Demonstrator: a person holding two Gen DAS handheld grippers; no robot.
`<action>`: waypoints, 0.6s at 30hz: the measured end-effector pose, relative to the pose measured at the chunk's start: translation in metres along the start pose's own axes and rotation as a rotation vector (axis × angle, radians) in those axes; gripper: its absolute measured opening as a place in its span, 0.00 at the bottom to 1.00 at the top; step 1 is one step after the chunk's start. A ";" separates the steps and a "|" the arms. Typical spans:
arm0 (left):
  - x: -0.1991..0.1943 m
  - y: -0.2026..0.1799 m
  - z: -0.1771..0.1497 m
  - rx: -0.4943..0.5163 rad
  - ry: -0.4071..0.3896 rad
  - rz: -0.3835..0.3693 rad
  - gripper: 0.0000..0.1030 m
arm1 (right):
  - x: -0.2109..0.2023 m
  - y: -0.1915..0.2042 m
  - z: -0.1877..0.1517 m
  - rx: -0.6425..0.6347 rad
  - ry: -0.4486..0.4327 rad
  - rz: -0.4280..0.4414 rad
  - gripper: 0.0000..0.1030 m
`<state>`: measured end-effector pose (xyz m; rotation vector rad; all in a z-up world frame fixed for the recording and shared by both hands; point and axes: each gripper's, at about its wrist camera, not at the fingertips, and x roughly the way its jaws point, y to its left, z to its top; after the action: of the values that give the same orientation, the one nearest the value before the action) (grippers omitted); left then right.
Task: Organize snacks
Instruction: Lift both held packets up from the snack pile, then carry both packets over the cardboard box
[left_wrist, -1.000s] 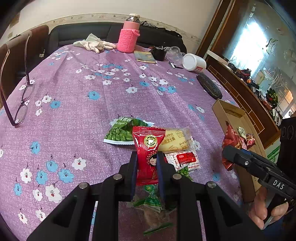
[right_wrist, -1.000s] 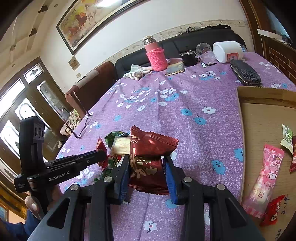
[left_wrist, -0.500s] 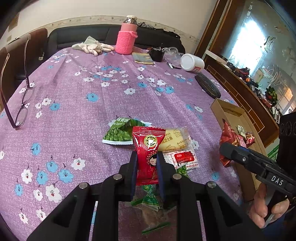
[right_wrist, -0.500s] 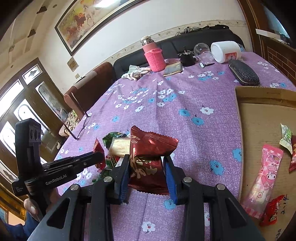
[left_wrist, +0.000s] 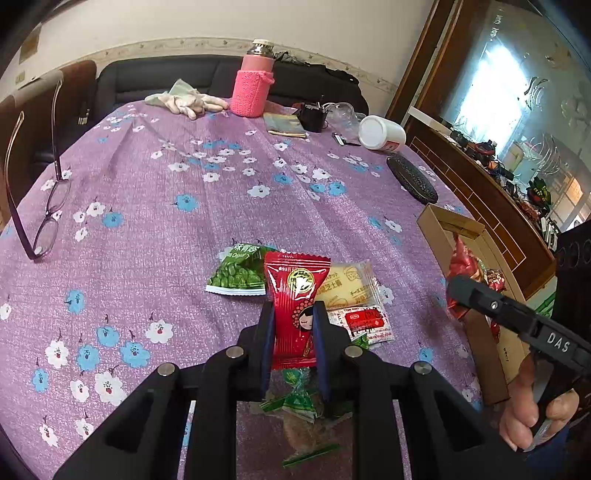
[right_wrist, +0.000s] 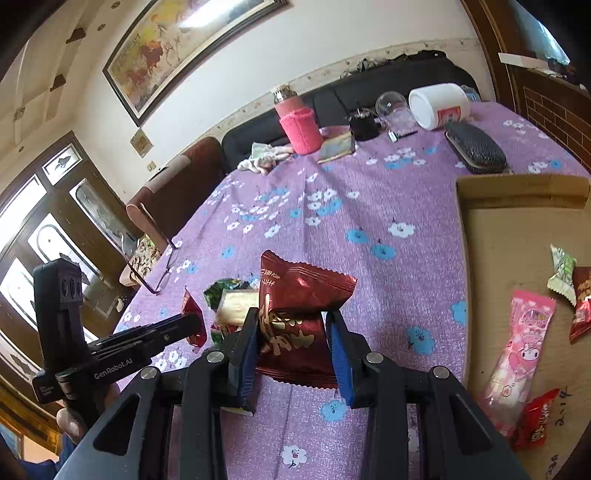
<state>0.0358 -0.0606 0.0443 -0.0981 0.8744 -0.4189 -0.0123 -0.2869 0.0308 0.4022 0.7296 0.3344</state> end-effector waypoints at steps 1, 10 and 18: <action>0.000 -0.001 0.000 0.004 -0.001 0.000 0.18 | -0.001 0.000 0.000 0.001 -0.003 0.005 0.38; 0.001 -0.003 0.000 0.016 -0.006 0.006 0.18 | -0.005 0.002 0.001 -0.002 -0.009 0.020 0.38; -0.003 -0.013 -0.001 0.057 -0.039 0.007 0.18 | -0.016 -0.006 0.008 0.031 -0.047 0.011 0.38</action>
<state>0.0298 -0.0711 0.0491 -0.0507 0.8241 -0.4333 -0.0172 -0.3008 0.0422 0.4419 0.6869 0.3236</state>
